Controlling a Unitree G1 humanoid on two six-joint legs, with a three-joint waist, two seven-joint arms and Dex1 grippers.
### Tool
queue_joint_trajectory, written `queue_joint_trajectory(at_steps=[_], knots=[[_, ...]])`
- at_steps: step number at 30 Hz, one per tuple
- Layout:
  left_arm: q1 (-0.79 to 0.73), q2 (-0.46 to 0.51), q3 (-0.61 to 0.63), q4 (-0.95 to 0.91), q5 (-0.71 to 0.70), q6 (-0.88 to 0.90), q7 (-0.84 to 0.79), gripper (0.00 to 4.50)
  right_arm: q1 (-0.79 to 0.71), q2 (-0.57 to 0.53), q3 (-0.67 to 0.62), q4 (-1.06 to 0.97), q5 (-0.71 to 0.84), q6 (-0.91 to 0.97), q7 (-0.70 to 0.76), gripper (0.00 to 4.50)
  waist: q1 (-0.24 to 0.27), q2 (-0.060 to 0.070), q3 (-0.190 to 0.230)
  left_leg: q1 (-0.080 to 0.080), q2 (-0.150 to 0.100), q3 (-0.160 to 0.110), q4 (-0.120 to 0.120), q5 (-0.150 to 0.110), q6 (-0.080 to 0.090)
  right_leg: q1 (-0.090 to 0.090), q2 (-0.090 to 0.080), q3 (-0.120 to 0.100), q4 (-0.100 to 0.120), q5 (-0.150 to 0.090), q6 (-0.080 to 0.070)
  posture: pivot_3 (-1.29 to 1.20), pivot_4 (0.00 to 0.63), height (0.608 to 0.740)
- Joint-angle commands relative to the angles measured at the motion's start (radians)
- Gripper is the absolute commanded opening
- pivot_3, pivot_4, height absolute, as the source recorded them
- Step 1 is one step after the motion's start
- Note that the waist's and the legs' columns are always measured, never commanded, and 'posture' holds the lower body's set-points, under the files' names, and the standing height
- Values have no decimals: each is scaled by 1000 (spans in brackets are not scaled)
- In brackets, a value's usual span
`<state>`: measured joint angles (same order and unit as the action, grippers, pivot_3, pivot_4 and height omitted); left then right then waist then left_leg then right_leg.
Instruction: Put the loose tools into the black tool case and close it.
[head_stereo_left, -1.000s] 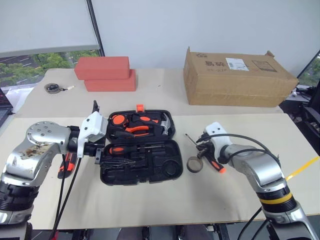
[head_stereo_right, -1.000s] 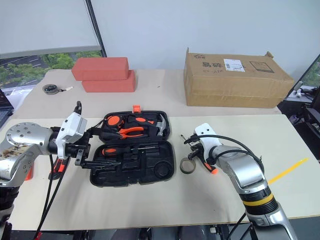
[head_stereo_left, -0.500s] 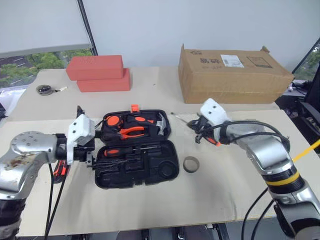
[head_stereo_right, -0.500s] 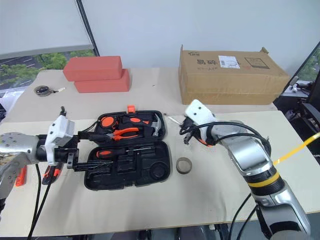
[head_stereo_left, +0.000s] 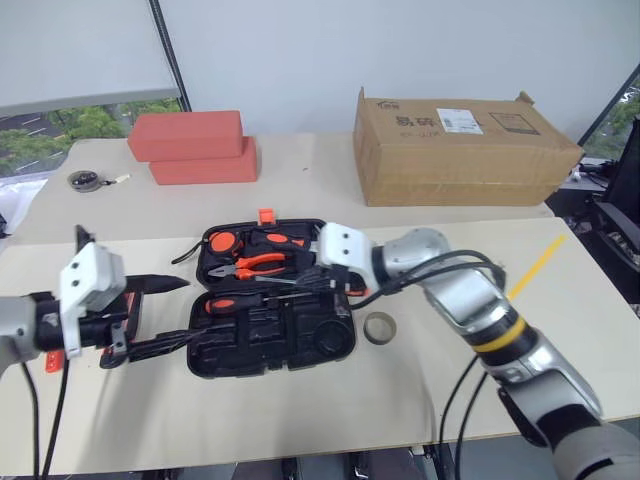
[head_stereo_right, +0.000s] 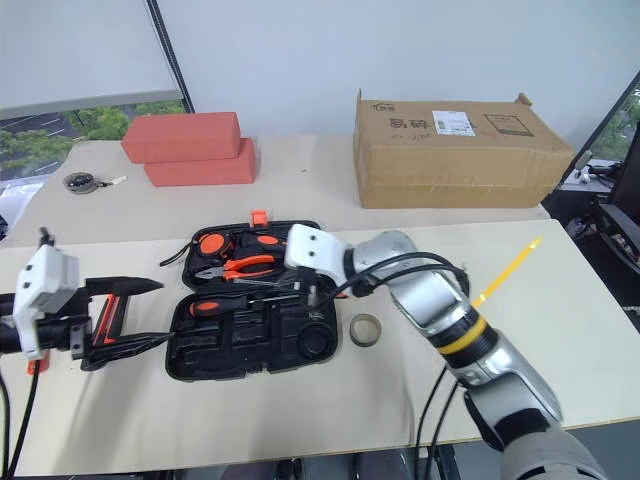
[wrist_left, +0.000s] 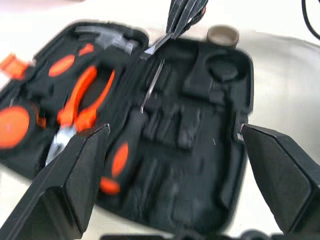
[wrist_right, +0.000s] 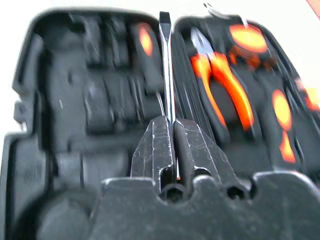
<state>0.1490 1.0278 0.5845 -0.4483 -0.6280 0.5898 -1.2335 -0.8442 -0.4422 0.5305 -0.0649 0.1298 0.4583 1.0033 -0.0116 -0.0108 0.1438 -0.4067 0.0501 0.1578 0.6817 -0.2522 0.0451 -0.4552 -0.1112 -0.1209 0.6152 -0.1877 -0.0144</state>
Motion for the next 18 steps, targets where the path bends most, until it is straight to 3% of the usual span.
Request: queue_joint_trajectory(at_steps=[1,10,18], knots=[[20,-1,55,-37,-26,3,4,4500,-23,27,1,48,-38,-67,16,27,4,0,0,0,0,0,0,0,0,0,0,0,0,0,0,0,150,712],[16,-87,111,-14,-150,-40,-26,4500,-21,73,32,162,-114,-88,47,27,-3,-1,-1,1,0,1,0,1,-2,-1,-1,0,2,1,-2,0,150,712],[27,-58,113,62,-120,-70,-82,4500,-6,119,35,189,-141,-93,49,27,-3,-4,-3,5,1,1,-1,3,-6,0,-1,0,9,-1,-5,0,150,712]])
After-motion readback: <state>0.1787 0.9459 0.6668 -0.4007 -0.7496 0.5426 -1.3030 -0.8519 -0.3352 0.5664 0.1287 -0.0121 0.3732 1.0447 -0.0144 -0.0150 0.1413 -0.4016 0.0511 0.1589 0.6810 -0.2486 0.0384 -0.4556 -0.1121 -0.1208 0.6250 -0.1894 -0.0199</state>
